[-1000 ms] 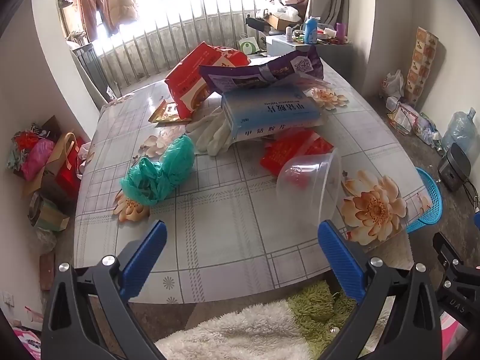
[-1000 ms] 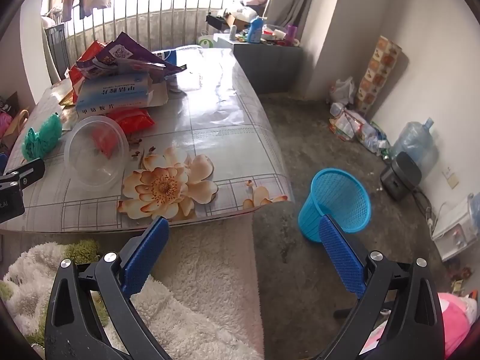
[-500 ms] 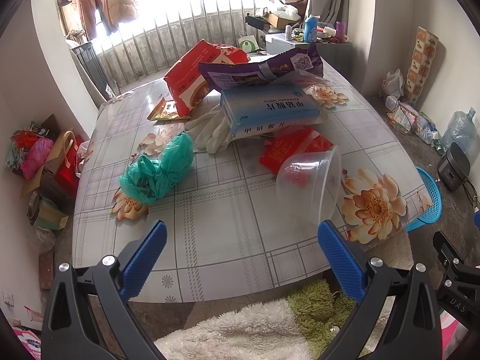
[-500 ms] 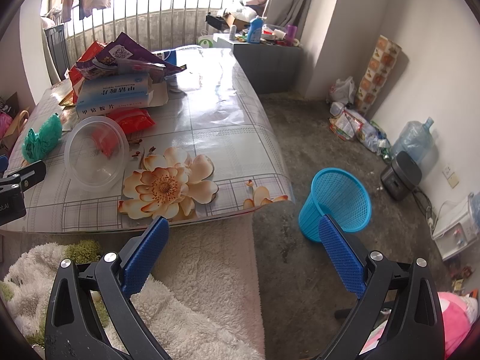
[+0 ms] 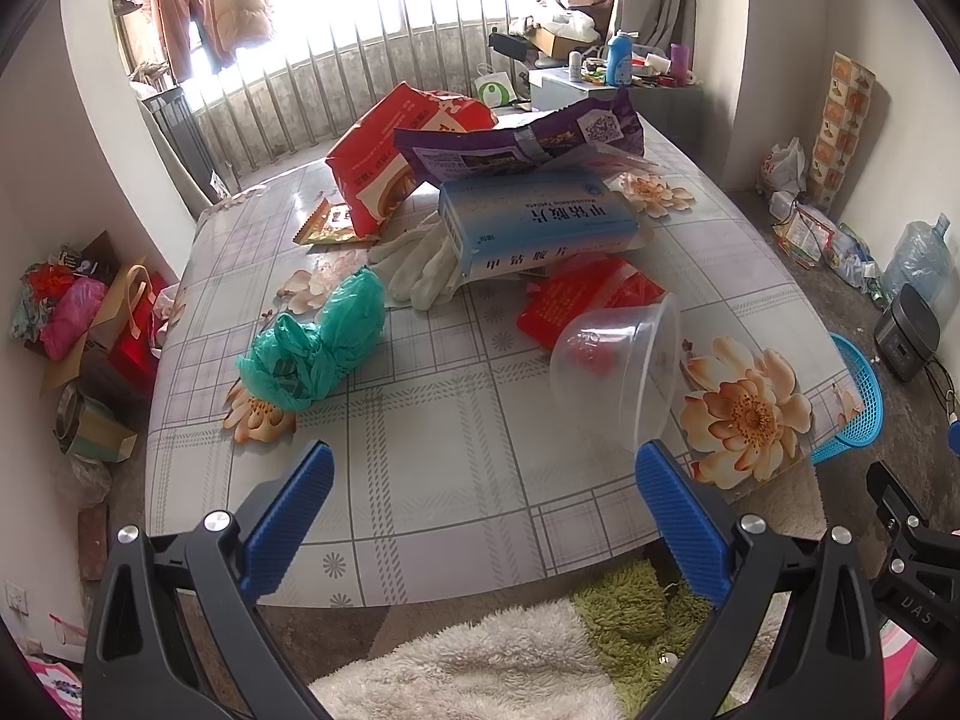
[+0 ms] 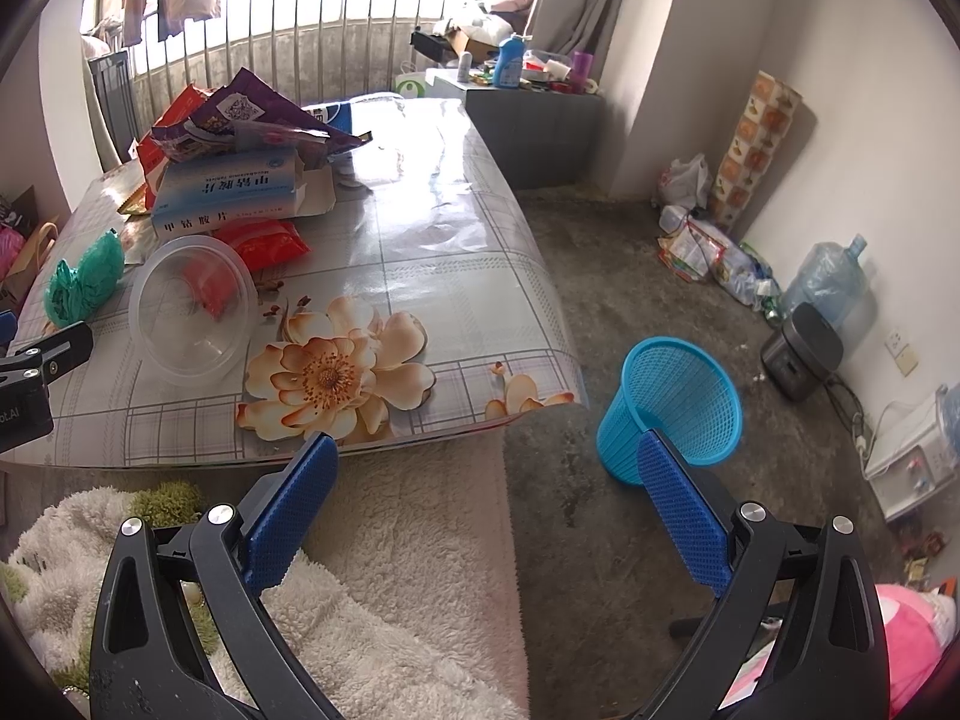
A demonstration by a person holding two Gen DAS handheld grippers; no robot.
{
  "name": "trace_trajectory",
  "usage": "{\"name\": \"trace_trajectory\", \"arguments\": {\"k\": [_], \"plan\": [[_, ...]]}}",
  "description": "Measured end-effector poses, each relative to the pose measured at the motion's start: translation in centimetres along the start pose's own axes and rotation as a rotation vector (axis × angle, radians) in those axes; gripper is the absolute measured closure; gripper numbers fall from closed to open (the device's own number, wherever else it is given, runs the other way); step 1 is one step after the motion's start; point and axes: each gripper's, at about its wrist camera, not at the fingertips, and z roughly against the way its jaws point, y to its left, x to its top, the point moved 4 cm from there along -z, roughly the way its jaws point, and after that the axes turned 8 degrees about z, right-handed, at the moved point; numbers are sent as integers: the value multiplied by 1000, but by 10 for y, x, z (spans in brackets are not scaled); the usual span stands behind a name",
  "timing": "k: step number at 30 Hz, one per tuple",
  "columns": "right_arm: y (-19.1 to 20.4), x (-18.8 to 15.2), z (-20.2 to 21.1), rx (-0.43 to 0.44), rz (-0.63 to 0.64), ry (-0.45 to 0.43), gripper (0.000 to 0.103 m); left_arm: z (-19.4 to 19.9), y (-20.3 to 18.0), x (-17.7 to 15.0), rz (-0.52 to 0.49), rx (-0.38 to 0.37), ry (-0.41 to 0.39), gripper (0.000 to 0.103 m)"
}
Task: Collect trash
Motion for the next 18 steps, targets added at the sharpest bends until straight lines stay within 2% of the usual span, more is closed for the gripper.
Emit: {"name": "trace_trajectory", "arguments": {"k": [18], "plan": [[-1,3,0,-3,-3,0,8,0,-1,0,2,0,4,4]]}}
